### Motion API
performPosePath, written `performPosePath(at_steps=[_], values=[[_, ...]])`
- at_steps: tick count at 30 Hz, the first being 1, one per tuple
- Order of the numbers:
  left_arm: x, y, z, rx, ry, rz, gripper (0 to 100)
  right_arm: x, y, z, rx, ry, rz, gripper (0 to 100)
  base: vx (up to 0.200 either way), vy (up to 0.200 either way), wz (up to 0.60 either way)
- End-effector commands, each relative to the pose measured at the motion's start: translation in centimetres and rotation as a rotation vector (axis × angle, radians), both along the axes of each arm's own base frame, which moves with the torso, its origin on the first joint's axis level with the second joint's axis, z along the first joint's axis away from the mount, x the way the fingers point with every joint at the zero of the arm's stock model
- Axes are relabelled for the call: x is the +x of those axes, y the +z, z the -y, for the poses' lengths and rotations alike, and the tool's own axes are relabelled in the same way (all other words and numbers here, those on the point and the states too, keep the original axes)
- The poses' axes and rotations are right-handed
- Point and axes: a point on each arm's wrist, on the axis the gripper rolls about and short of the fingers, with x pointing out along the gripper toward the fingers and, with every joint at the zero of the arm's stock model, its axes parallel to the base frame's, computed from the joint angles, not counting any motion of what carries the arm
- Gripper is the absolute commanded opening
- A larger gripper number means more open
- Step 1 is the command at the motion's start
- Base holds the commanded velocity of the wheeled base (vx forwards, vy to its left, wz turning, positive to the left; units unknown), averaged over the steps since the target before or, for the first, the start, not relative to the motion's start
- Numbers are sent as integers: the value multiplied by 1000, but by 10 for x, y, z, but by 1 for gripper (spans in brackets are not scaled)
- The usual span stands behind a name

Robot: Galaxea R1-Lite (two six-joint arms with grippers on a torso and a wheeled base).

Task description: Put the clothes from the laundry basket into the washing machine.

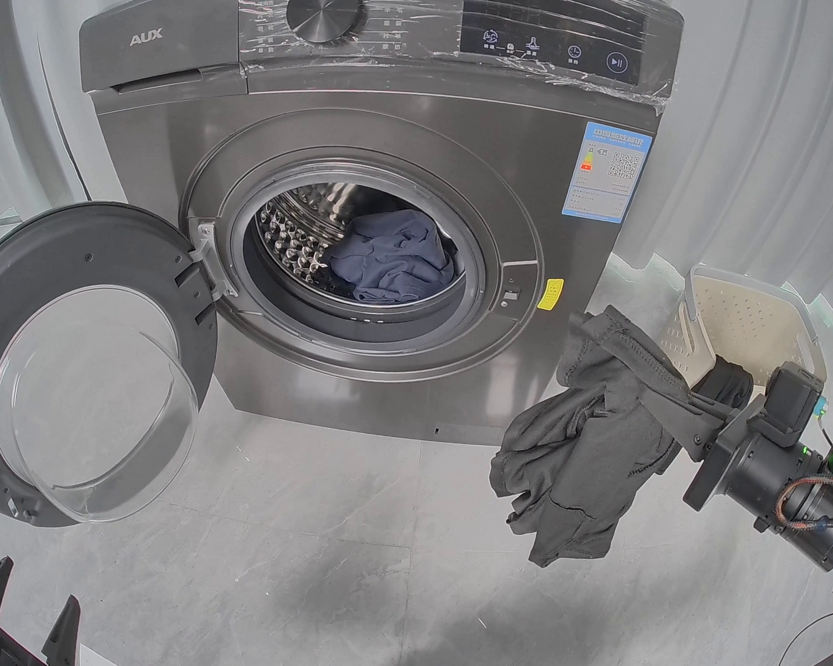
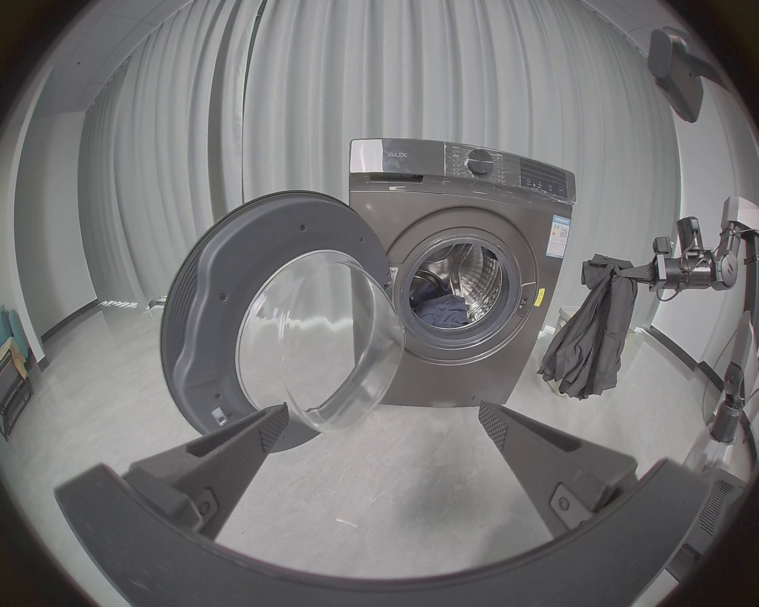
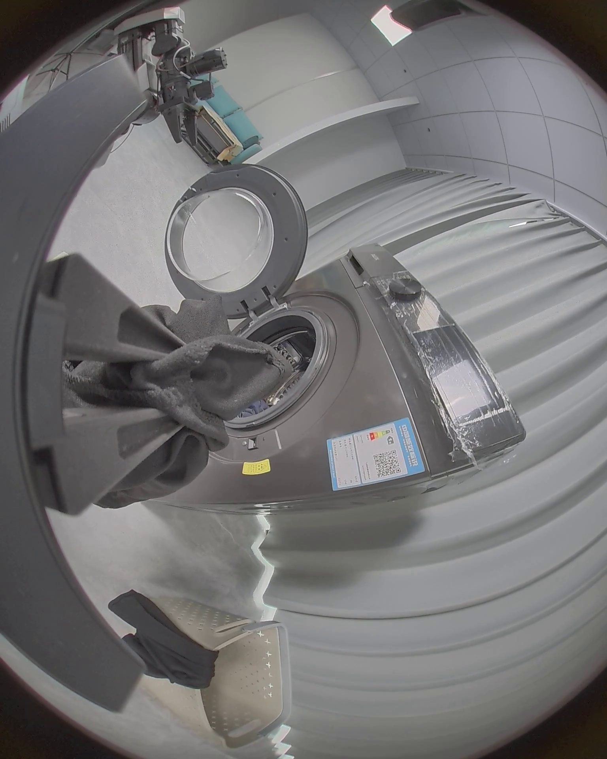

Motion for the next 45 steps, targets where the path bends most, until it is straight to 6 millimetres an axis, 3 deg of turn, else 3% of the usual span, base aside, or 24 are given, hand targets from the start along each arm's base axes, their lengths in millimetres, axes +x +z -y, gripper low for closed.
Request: performPosePath(at_steps=[1,5,20,45], values=[[0,-3,0,0,0,1,100,0,0,0,0,2,-1,0,0,0,0],[0,-3,0,0,0,-1,100,0,0,0,-1,2,0,0,0,0,0],[0,-3,0,0,0,-1,100,0,0,0,-1,0,0,0,0,200,0],[0,-3,0,-1,0,3,100,0,0,0,-2,2,-1,0,0,0,0]])
